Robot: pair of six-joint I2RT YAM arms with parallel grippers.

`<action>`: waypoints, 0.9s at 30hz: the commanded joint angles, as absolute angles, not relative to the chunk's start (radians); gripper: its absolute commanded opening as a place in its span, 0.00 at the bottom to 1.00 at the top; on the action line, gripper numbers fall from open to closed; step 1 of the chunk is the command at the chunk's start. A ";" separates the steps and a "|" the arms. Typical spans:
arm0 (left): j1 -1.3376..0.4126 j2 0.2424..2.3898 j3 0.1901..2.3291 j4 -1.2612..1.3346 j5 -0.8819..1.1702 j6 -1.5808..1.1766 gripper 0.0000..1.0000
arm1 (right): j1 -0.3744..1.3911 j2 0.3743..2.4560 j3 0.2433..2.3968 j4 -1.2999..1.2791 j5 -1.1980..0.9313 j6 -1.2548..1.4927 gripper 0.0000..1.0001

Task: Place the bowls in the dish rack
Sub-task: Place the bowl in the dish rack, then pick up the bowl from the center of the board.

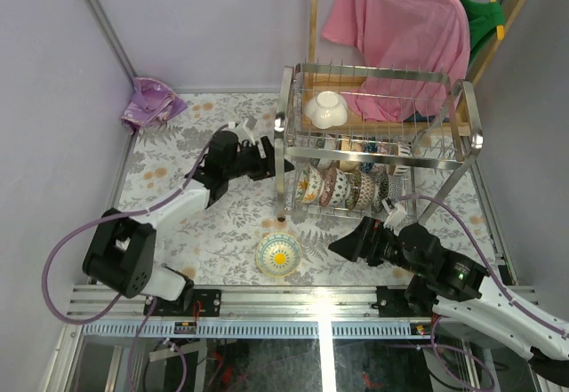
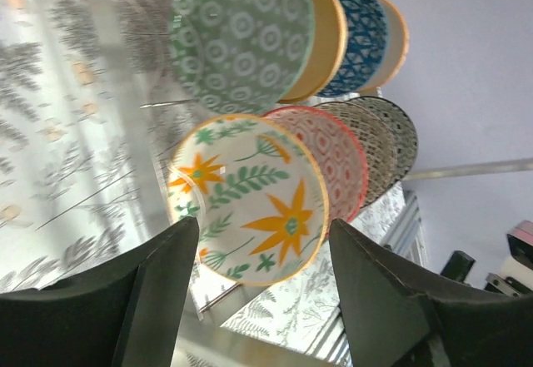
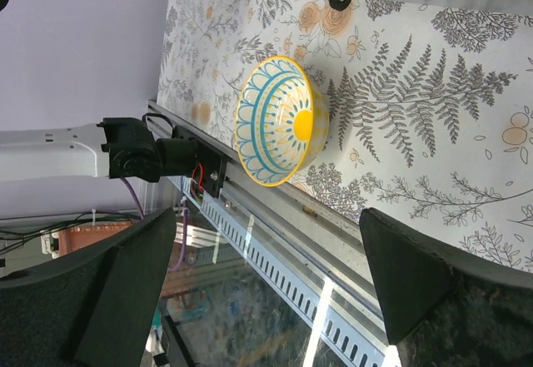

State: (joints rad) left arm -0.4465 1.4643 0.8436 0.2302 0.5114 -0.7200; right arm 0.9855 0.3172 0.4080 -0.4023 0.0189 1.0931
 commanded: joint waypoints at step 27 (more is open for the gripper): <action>-0.970 1.014 0.768 -0.485 -0.075 -0.801 0.64 | 0.991 0.265 0.457 -0.479 0.069 1.079 0.99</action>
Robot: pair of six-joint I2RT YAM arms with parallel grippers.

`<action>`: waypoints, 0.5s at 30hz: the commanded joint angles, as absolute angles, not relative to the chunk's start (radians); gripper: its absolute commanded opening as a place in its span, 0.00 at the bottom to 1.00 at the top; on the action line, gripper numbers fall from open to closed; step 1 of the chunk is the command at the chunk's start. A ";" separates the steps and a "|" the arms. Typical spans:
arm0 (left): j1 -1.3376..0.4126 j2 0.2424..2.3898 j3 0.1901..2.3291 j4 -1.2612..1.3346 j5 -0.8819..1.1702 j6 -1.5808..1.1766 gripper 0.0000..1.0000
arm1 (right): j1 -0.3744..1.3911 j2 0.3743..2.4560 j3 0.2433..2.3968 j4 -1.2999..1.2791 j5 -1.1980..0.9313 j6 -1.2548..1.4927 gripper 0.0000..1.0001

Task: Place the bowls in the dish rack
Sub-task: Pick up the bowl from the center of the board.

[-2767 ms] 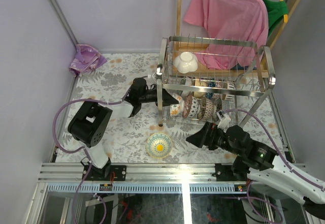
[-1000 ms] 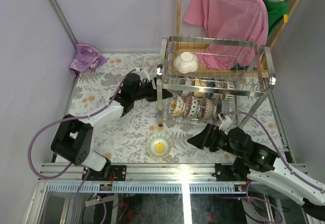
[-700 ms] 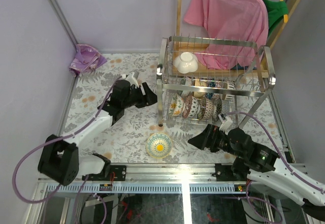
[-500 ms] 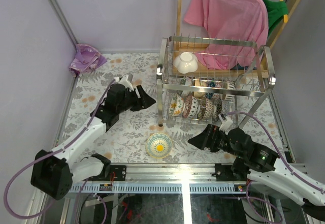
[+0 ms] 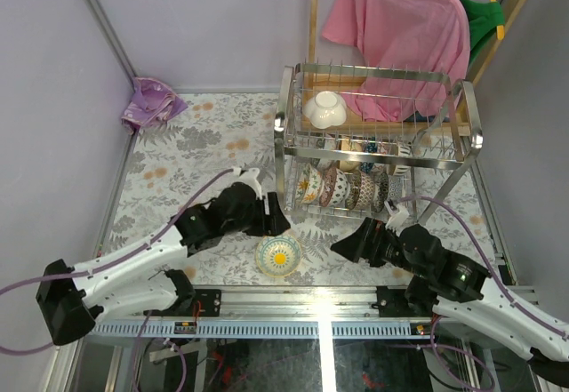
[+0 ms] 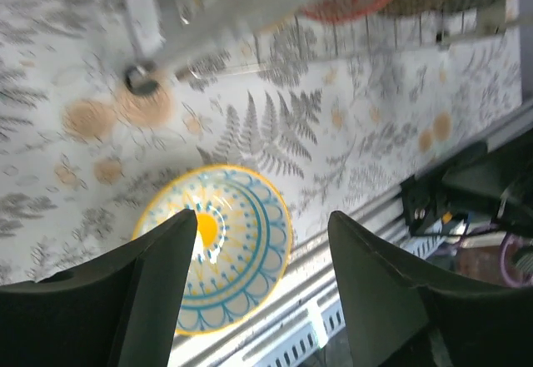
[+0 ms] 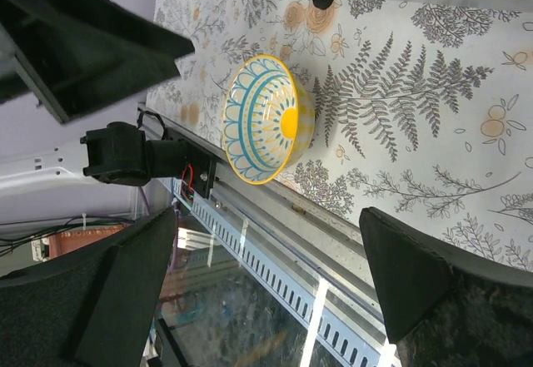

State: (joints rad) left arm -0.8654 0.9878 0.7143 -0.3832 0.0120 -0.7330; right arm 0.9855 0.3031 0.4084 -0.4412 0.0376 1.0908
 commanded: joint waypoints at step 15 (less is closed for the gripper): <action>-1.360 1.323 0.906 -0.646 -0.364 -0.982 0.64 | 0.991 0.145 0.483 -0.623 0.135 1.084 1.00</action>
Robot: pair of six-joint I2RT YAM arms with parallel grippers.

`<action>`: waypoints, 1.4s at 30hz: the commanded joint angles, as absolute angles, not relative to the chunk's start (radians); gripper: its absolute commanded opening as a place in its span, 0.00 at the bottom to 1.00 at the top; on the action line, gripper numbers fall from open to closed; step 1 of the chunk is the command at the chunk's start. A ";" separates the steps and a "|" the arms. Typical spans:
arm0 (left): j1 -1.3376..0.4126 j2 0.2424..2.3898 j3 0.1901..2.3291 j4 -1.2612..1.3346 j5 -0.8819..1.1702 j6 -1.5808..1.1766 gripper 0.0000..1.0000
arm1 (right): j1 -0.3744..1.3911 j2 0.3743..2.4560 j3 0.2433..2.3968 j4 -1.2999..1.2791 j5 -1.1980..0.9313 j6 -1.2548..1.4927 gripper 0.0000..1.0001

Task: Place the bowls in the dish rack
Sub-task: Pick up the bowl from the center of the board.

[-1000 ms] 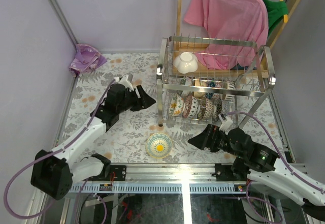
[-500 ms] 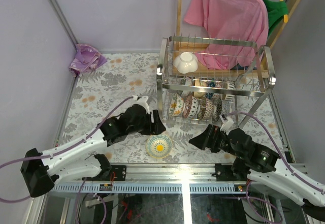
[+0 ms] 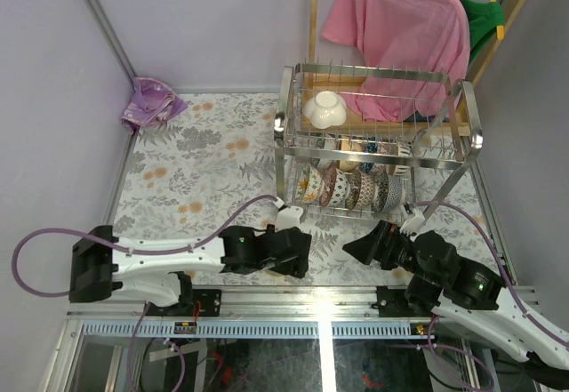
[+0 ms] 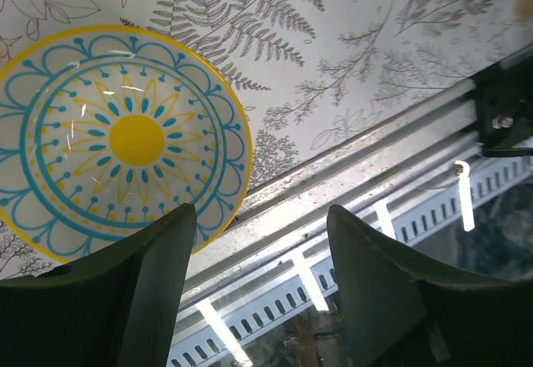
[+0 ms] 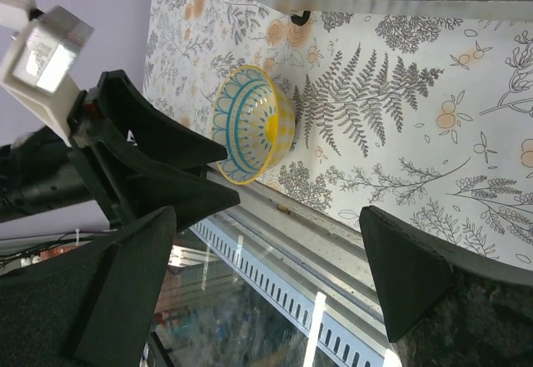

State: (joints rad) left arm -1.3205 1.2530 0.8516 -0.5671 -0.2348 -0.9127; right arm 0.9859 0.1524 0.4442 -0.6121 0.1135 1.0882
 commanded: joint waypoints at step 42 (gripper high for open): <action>-1.427 1.298 1.291 -0.686 -0.462 -0.827 0.00 | 0.992 0.079 0.565 -0.702 0.173 1.078 1.00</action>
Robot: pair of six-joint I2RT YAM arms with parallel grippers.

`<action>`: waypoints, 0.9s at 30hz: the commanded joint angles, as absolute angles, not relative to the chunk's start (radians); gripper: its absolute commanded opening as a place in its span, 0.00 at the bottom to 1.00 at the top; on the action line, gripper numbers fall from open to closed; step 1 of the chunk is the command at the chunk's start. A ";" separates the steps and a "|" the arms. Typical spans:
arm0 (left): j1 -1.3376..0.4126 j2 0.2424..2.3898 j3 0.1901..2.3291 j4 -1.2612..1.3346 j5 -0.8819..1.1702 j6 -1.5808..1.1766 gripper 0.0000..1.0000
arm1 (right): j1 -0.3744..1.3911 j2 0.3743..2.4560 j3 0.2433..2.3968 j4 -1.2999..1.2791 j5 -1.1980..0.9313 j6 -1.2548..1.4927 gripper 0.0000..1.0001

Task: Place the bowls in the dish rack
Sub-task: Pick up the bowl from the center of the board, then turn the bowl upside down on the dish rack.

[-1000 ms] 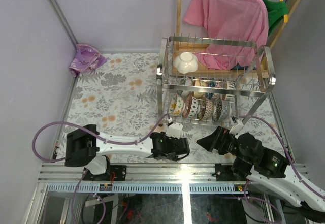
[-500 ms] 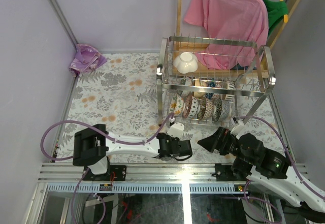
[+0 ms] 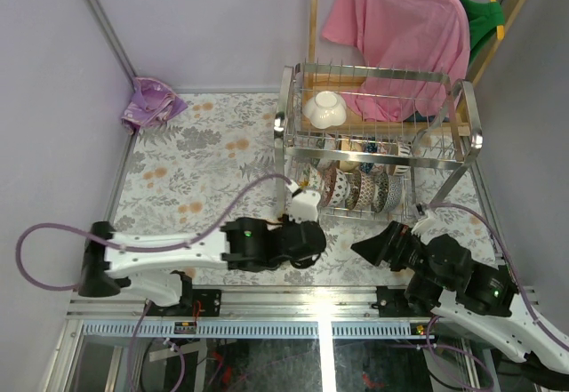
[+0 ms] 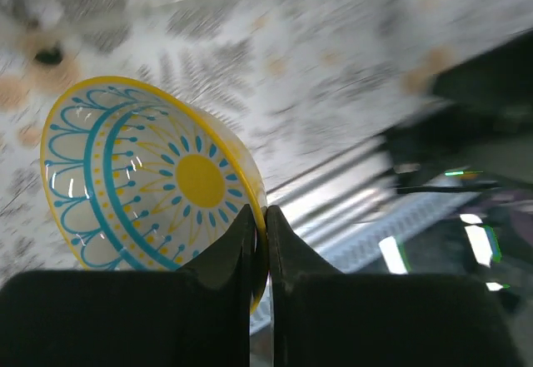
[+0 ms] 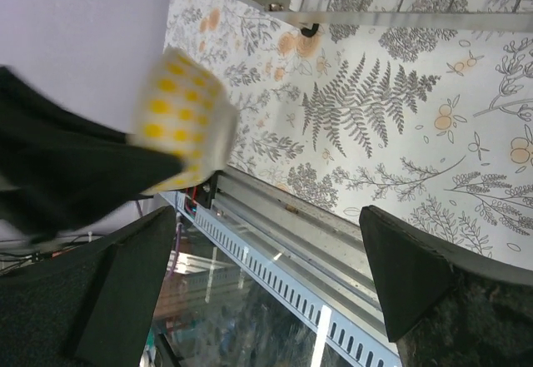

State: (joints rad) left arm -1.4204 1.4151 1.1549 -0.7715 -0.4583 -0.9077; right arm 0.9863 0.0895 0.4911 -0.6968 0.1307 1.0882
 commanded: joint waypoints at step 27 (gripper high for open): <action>-0.941 1.739 2.125 0.138 0.325 -1.007 0.00 | 0.992 0.063 0.794 -0.816 0.234 1.045 1.00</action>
State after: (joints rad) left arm -0.9874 1.6844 2.1361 -0.2138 0.0978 -0.8288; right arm 0.9863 0.0696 0.7692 -0.8261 0.2176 1.0565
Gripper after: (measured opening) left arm 0.044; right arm 0.995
